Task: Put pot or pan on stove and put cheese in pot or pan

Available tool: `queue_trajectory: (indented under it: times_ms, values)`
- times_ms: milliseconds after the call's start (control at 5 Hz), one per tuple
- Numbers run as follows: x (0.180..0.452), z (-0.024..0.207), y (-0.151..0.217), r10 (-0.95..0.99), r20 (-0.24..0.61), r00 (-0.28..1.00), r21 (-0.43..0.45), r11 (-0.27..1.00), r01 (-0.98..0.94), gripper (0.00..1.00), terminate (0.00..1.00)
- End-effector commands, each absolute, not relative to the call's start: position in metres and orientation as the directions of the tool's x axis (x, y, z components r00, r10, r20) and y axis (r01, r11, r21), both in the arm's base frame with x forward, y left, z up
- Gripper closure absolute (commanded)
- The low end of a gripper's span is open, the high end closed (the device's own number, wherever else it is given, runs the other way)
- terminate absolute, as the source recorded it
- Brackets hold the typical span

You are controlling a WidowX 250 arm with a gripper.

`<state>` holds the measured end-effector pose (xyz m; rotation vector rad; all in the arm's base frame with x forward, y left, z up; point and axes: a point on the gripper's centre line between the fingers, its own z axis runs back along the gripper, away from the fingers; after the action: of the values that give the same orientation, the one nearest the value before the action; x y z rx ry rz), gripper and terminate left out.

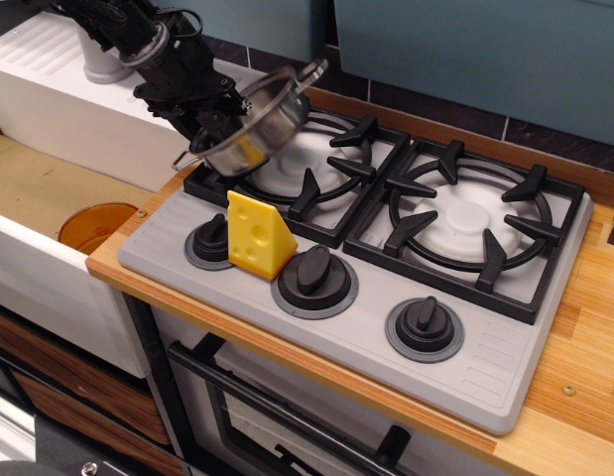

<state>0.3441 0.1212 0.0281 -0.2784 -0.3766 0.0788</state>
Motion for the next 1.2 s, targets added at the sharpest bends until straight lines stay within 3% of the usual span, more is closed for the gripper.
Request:
queue_trajectory:
  times_ms: [0,600,1000]
  values:
    - [0.361,0.074,0.103,0.084,0.318,0.945,-0.199,0.980,-0.020,0.00,0.00]
    - [0.376,0.131,0.082,0.085,0.248,0.965,-0.131,0.990,-0.054,0.00,0.00]
    - [0.381,0.160,0.063,0.028,0.140,0.990,-0.103,0.995,-0.013,0.00,0.00]
